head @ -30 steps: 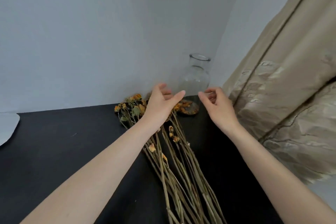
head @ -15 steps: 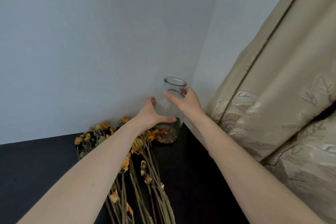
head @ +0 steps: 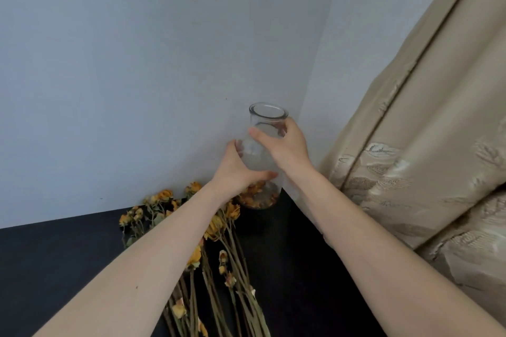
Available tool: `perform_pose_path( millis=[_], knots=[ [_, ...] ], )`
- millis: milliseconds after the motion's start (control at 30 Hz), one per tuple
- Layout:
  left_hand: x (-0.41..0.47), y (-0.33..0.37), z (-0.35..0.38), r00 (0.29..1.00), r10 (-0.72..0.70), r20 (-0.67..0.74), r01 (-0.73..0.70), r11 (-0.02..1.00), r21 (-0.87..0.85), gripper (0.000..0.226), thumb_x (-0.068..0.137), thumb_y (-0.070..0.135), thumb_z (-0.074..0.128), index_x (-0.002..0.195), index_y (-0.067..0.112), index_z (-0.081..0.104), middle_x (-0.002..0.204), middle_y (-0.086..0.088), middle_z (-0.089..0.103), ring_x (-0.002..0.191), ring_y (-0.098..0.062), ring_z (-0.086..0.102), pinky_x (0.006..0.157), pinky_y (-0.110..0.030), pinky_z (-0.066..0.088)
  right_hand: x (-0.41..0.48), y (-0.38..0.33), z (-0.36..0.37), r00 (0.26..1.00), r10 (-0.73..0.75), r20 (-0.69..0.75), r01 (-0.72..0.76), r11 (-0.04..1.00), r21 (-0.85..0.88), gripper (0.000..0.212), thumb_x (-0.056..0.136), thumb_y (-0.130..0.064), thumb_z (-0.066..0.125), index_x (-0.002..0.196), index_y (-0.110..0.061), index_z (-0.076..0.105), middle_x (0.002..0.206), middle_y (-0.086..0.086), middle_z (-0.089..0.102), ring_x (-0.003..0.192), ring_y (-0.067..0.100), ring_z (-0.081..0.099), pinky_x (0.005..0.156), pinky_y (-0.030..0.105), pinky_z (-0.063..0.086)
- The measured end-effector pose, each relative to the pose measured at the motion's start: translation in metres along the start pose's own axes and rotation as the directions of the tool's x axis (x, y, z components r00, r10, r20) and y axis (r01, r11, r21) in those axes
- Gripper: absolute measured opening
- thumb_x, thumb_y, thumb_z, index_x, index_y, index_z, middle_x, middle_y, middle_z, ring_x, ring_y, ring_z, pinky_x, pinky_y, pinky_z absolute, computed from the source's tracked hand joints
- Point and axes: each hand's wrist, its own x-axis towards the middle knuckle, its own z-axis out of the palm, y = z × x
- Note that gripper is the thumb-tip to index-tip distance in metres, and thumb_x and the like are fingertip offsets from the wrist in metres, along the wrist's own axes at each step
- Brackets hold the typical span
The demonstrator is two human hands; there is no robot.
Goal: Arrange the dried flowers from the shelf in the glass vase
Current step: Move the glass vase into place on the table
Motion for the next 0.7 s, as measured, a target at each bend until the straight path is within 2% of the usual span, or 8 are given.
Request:
perform_pose_path(
  millis=[67,167,233,333,467,533,600,700],
  knots=[
    [-0.003,0.016,-0.009,0.998,0.051,-0.041,-0.05,0.998,0.023,0.111,0.053,0.038,0.088,0.139,0.018,0.021,0.131,0.002,0.04,0.115,-0.013,0.043,0.084,-0.023,0.039,-0.003,-0.022,-0.003,0.999,-0.048,0.01,0.048,0.999,0.013,0.054,0.073,-0.035,0.076,0.118,-0.013,0.055,0.118,-0.002,0.058,0.109,0.011,0.051,0.084,0.019,0.037],
    [-0.017,0.039,-0.031,0.987,0.118,-0.108,-0.112,0.992,0.057,0.117,0.05,0.043,0.087,0.142,0.022,0.017,0.124,0.007,0.038,0.109,-0.008,0.039,0.08,-0.019,0.034,-0.012,-0.058,-0.004,0.992,-0.122,0.014,0.121,0.991,0.048,0.043,0.072,-0.036,0.077,0.106,-0.02,0.055,0.104,-0.011,0.059,0.096,0.003,0.053,0.074,0.011,0.037],
    [-0.033,0.052,-0.05,0.98,0.149,-0.133,-0.14,0.987,0.078,0.118,0.046,0.049,0.085,0.141,0.023,0.019,0.121,0.01,0.038,0.108,-0.006,0.04,0.075,-0.015,0.034,-0.021,-0.081,-0.001,0.991,-0.134,0.023,0.131,0.987,0.09,0.043,0.071,-0.037,0.077,0.104,-0.019,0.056,0.102,-0.009,0.06,0.096,0.005,0.055,0.077,0.015,0.041],
    [-0.068,0.066,-0.08,0.97,0.157,-0.185,-0.139,0.985,0.104,0.104,0.038,0.056,0.079,0.126,0.027,0.031,0.107,0.021,0.042,0.092,0.004,0.045,0.063,-0.011,0.032,-0.043,-0.113,0.011,0.991,-0.117,0.06,0.108,0.985,0.134,0.045,0.071,-0.038,0.077,0.104,-0.015,0.057,0.105,-0.004,0.06,0.099,0.012,0.056,0.083,0.025,0.045],
    [-0.124,0.071,-0.119,0.949,0.125,-0.288,-0.089,0.987,0.133,0.088,0.043,0.051,0.081,0.112,0.031,0.031,0.1,0.022,0.04,0.085,0.009,0.042,0.054,-0.011,0.036,-0.088,-0.144,0.031,0.979,-0.131,0.154,0.096,0.971,0.217,0.039,0.072,-0.036,0.077,0.097,-0.018,0.054,0.092,-0.011,0.054,0.084,0.0,0.051,0.07,0.014,0.041],
    [-0.156,0.068,-0.136,0.939,0.103,-0.327,-0.062,0.989,0.135,0.087,0.044,0.049,0.083,0.112,0.031,0.031,0.103,0.019,0.042,0.086,0.01,0.042,0.055,-0.01,0.036,-0.114,-0.155,0.041,0.97,-0.141,0.199,0.087,0.962,0.257,0.04,0.071,-0.035,0.078,0.099,-0.017,0.055,0.093,-0.009,0.055,0.082,-0.003,0.05,0.068,0.011,0.04],
    [-0.188,0.064,-0.151,0.931,0.089,-0.354,-0.043,0.99,0.137,0.087,0.044,0.048,0.083,0.112,0.03,0.032,0.109,0.015,0.043,0.09,0.009,0.042,0.061,-0.011,0.034,-0.14,-0.165,0.051,0.961,-0.147,0.236,0.079,0.958,0.277,0.042,0.071,-0.035,0.078,0.101,-0.016,0.056,0.092,-0.01,0.055,0.083,-0.004,0.05,0.066,0.009,0.039],
    [-0.234,0.057,-0.167,0.919,0.057,-0.391,-0.003,0.991,0.137,0.092,0.041,0.05,0.085,0.114,0.029,0.033,0.114,0.013,0.044,0.099,0.002,0.045,0.068,-0.012,0.035,-0.178,-0.173,0.063,0.942,-0.147,0.302,0.054,0.954,0.296,0.044,0.07,-0.035,0.079,0.103,-0.014,0.056,0.094,-0.009,0.056,0.086,0.0,0.052,0.067,0.007,0.04]
  ],
)
